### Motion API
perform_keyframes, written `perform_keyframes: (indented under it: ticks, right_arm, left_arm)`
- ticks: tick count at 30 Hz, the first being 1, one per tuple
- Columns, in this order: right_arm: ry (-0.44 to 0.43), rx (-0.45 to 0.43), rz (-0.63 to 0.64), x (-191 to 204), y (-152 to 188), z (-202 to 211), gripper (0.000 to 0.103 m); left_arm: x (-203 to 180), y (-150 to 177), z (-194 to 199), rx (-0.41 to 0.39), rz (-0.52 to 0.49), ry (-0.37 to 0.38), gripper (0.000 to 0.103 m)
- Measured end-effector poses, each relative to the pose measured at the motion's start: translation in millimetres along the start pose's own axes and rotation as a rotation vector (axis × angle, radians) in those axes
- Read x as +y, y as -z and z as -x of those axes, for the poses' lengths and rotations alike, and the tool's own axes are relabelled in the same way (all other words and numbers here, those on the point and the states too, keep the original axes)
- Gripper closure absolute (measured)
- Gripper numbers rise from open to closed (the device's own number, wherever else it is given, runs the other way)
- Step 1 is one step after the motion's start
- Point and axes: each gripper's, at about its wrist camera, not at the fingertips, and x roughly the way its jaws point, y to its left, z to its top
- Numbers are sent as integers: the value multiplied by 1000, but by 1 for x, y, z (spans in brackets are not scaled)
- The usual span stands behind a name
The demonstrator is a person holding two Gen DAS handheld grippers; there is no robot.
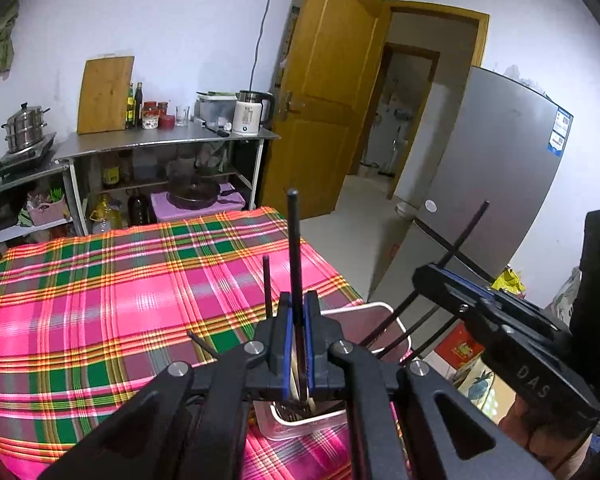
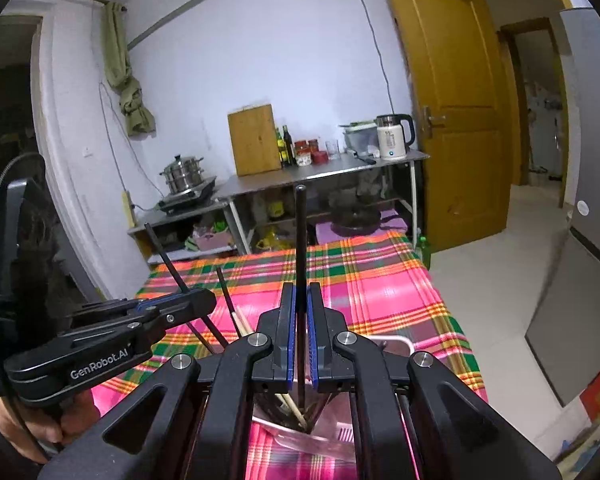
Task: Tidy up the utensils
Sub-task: 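Lift the black chopstick with the right gripper and carry it over the caddy, then lower the black chopstick into the caddy and open the right gripper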
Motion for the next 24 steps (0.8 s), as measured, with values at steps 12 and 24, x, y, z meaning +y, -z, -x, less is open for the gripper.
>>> perform_keyframes:
  ticks: [12, 24]
  right_arm:
    - [26, 6, 69, 13, 8, 4, 98]
    - [21, 33, 97, 17, 5, 2, 95]
  left_arm:
    - [4, 29, -11, 68, -3, -17, 97]
    - [9, 34, 1, 56, 14, -25, 83]
